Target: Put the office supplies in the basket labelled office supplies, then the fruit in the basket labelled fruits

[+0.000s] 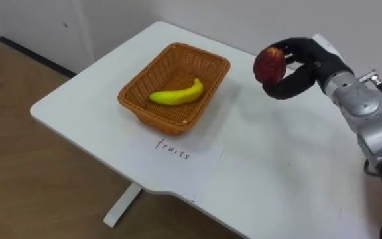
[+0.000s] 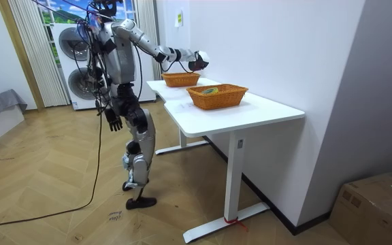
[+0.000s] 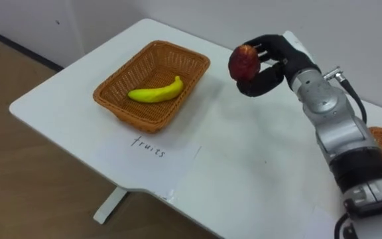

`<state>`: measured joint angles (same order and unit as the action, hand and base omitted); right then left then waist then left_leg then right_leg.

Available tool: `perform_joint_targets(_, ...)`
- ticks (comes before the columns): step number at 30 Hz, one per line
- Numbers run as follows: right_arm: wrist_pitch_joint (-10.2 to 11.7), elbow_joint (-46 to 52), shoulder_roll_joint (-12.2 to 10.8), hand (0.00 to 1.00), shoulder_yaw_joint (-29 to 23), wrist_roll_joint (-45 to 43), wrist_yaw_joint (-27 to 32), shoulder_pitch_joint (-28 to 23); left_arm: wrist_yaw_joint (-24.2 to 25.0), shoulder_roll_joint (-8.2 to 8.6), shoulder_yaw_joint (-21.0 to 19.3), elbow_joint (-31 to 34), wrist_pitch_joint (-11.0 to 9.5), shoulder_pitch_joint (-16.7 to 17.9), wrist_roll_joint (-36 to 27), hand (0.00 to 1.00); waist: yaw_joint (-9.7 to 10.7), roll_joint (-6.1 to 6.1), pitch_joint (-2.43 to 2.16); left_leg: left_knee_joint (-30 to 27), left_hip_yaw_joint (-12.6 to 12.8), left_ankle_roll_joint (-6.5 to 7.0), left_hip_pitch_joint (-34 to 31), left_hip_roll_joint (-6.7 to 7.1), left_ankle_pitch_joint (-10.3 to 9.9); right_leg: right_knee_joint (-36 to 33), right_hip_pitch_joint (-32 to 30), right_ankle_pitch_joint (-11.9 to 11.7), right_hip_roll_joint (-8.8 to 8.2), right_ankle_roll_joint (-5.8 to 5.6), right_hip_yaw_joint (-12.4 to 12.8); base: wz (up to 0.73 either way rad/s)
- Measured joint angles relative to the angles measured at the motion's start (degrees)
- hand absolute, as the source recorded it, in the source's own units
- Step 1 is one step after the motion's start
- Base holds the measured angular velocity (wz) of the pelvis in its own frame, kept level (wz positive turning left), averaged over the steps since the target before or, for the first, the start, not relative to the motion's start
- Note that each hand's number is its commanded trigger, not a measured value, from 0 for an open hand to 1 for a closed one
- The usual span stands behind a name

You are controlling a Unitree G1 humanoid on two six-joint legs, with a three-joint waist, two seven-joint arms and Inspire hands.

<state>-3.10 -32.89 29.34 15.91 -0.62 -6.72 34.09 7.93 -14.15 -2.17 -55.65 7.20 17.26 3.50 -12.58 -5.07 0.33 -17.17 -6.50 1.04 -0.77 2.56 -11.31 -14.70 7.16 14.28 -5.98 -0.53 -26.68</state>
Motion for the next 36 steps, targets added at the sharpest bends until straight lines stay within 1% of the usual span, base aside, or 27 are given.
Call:
perform_joint_targets(2,-0.6,2.4,0.0,1.00,0.0,0.0,-0.3,-0.5,0.3,-0.05,0.0,0.0,0.0,0.2,1.2,0.00,-0.2,0.04,0.03,0.2,0.0,0.01,0.2,0.06,0.0,0.0,0.2,0.0,0.00,-0.03,0.0,0.00)
perform_joint_targets(6,-0.6,5.6,-0.3,1.00,0.0,-0.2,-0.4,-1.6,1.2,-0.05,0.0,0.0,0.5,0.6,1.8,0.00,-0.3,-0.02,0.05,0.7,0.0,0.03,1.0,0.18,0.0,0.2,1.1,0.1,-0.05,-0.24,-0.2,0.02)
perform_joint_targets(8,-0.7,6.2,-0.7,1.00,0.0,-0.2,-0.4,-1.7,1.6,-0.06,0.0,0.0,0.5,1.2,1.7,0.00,-0.6,-0.22,0.12,1.0,0.0,0.04,1.5,0.18,0.0,0.3,1.7,0.2,-0.07,-0.36,-0.2,0.00)
perform_joint_targets(10,-0.8,6.3,-0.8,1.00,0.4,-0.2,-0.4,-1.7,1.6,-0.06,0.0,-0.1,0.8,1.7,1.7,0.00,-1.0,-0.45,0.08,1.5,-0.1,0.05,2.1,0.20,0.0,0.4,2.3,0.2,-0.08,-0.46,-0.2,0.00)
perform_joint_targets(11,-1.3,6.9,-0.9,1.00,0.9,-0.2,-0.4,-1.8,1.6,-0.07,0.0,-0.4,1.1,1.8,1.7,0.00,-1.2,-0.58,0.10,1.5,-0.2,0.06,2.5,0.22,0.0,0.7,2.6,0.2,-0.05,-0.48,-0.2,0.04)
perform_joint_targets(12,-1.9,7.7,-1.1,1.00,0.9,-0.9,-0.4,-2.2,1.6,-0.13,0.0,-0.8,1.2,1.7,1.7,0.00,-1.5,-0.85,-0.06,1.4,-0.5,0.06,2.5,0.25,0.0,1.0,2.8,0.2,0.01,-0.48,-0.4,0.06)
perform_joint_targets(14,-2.0,9.3,-1.1,1.00,0.9,-2.3,-0.4,-3.1,1.6,-0.20,0.0,-1.2,1.2,1.7,1.7,0.00,-1.9,-1.26,-0.20,1.4,-0.8,0.04,2.5,0.27,0.0,1.0,2.9,0.2,0.03,-0.48,-0.5,0.08)
perform_joint_targets(16,-2.1,10.1,-1.1,1.00,1.0,-2.5,-0.4,-3.8,1.6,-0.19,0.0,-1.5,1.5,1.7,1.7,0.00,-2.1,-1.59,-0.07,1.3,-1.3,0.03,2.5,0.46,0.0,1.1,3.3,0.2,0.01,-0.49,-1.1,0.16)
perform_joint_targets(17,-2.4,10.8,-1.2,1.00,1.1,-3.0,-0.4,-4.1,1.7,-0.19,0.0,-1.9,1.5,1.7,1.7,0.00,-2.2,-1.73,0.10,1.3,-1.6,0.04,2.6,0.60,0.0,1.1,3.7,0.3,0.00,-0.56,-1.1,0.16)
perform_joint_targets(18,-2.8,11.3,-1.6,1.00,1.1,-4.2,-0.4,-4.1,1.7,-0.18,0.0,-2.1,1.6,2.0,1.7,0.00,-2.2,-1.76,0.14,1.4,-1.7,0.06,2.8,0.97,-0.1,1.1,3.9,0.3,0.03,-0.65,-1.0,0.11)
perform_joint_targets(21,-2.9,12.2,-2.2,1.00,1.1,-6.5,-0.4,-4.5,1.9,-0.17,0.0,-2.2,1.7,2.7,1.7,0.00,-2.5,-1.67,0.20,1.3,-1.8,0.13,2.9,1.10,-0.2,1.1,4.1,0.4,0.06,-0.70,-1.0,0.01)
perform_joint_targets(22,-3.0,13.5,-2.2,1.00,1.1,-6.7,-0.4,-5.1,2.1,-0.14,0.0,-2.2,1.7,3.1,1.7,0.00,-3.5,-1.48,0.34,1.4,-1.7,0.16,3.2,1.07,-0.2,1.1,4.3,0.4,0.05,-0.71,-1.0,-0.05)
perform_joint_targets(23,-3.0,13.9,-2.4,1.00,1.8,-6.5,-0.4,-5.3,2.5,-0.14,0.1,-2.1,1.7,3.6,1.7,0.00,-3.7,-1.41,0.39,1.4,-1.7,0.26,3.7,1.07,-0.3,1.1,4.8,0.4,-0.01,-0.76,-1.0,-0.05)
perform_joint_targets(25,-3.0,14.4,-2.6,1.00,3.5,-6.5,-0.6,-5.6,2.9,-0.14,0.1,-2.1,1.6,4.1,1.7,0.00,-4.0,-1.37,0.37,1.4,-1.8,0.33,4.3,1.04,-0.4,1.1,5.0,0.5,-0.08,-0.90,-1.0,0.00)
perform_joint_targets(26,-3.0,14.5,-3.1,1.00,3.8,-6.5,-0.9,-5.7,3.1,-0.16,0.1,-1.6,1.5,4.5,1.8,0.00,-4.5,-1.35,0.37,1.3,-2.2,0.34,4.4,1.13,-0.5,1.2,5.3,0.5,-0.02,-0.93,-1.3,0.03)
perform_joint_targets(29,-3.0,14.5,-3.6,1.00,4.8,-6.5,-1.1,-5.7,3.8,-0.49,0.1,-1.6,1.4,5.0,2.5,0.00,-5.0,-1.24,0.39,0.7,-3.1,0.41,4.3,1.40,-0.6,2.2,6.0,0.5,0.01,-1.11,-1.8,0.16)
perform_joint_targets(30,-2.8,14.5,-4.1,1.00,4.9,-6.2,-1.3,-5.7,4.0,-0.63,0.1,-1.3,1.5,5.5,3.3,0.00,-5.3,-1.24,0.38,0.7,-3.3,0.40,4.3,1.48,-0.6,2.2,6.1,0.5,0.10,-1.20,-1.8,0.14)
perform_joint_targets(31,-2.7,14.5,-4.3,1.00,4.9,-5.9,-1.5,-5.7,4.0,-0.67,0.1,-1.0,1.5,6.0,3.6,0.00,-5.3,-1.23,0.38,0.7,-3.4,0.40,4.3,1.56,-0.5,2.2,6.1,0.5,0.12,-1.21,-1.8,0.12)
perform_joint_targets(33,-2.6,14.5,-4.7,1.00,5.5,-5.1,-1.7,-6.0,4.1,-0.68,0.1,-0.4,1.6,7.1,4.2,0.00,-5.3,-1.12,0.28,0.7,-4.2,0.42,4.4,2.19,-0.5,2.3,6.6,0.6,0.19,-1.28,-1.9,0.17)
perform_joint_targets(36,-2.6,14.5,-4.9,1.00,5.6,-5.4,-2.2,-6.4,4.1,-0.63,0.1,-0.5,1.6,7.5,4.3,0.00,-5.5,-1.10,0.23,0.7,-4.5,0.43,4.5,2.19,-0.5,2.3,6.8,0.7,0.10,-1.41,-1.6,0.11)
